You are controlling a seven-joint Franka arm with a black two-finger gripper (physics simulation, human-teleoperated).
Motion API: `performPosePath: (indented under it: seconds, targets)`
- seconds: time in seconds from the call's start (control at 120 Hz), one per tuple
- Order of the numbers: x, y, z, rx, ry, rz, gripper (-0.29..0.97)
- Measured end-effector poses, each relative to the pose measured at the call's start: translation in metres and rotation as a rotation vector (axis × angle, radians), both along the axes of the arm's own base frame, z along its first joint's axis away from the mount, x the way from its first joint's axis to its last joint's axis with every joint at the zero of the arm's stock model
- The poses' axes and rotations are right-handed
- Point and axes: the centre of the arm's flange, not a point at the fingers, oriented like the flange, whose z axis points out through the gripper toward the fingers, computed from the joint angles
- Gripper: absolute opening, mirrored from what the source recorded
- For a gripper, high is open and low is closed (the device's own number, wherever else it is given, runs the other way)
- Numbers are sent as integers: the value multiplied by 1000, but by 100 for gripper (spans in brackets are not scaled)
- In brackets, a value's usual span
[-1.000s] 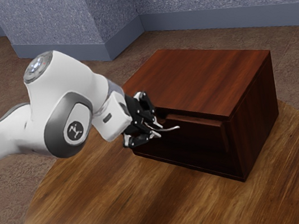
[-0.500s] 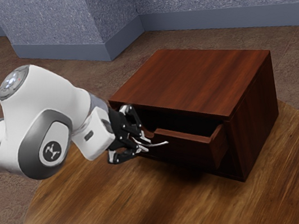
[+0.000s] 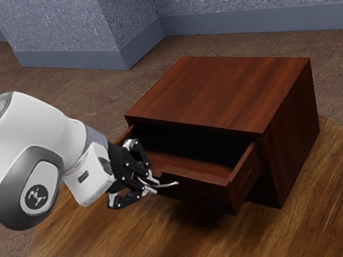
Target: Pull the drawer handle with one arm to open the drawer
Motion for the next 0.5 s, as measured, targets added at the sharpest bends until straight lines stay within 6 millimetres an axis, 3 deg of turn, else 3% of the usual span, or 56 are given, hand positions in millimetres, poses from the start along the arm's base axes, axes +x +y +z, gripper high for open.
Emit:
performPosePath:
  seconds: [0.5]
  targets:
    - [-35, 2, 1, 6, 21, 2, -3]
